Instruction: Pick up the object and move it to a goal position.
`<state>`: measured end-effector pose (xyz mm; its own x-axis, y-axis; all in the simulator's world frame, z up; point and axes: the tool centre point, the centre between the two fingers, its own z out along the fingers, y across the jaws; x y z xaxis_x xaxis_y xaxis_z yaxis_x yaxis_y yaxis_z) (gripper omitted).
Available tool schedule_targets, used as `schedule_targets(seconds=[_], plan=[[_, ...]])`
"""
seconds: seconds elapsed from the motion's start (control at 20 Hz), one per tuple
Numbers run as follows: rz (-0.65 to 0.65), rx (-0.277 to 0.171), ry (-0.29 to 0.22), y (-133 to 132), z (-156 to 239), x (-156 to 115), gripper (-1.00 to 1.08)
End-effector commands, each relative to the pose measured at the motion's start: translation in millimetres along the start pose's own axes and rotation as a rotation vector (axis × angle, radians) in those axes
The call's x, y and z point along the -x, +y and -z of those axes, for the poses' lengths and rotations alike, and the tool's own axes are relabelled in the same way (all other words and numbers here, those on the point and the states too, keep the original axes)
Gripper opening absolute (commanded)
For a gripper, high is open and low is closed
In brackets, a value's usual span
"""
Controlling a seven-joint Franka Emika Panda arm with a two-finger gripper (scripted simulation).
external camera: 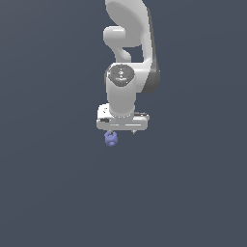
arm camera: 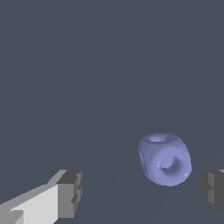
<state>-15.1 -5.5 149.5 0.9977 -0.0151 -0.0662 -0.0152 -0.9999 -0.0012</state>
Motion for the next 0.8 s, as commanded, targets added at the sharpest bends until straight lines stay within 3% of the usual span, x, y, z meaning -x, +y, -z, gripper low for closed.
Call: schedule_targets(seconds=[0.0, 0.75], plan=[[0.000, 0.000, 0.000, 0.0, 0.0, 0.0, 1.00], [0.026, 0.008, 0.005, 5.9, 8.7, -0.4, 1.00]])
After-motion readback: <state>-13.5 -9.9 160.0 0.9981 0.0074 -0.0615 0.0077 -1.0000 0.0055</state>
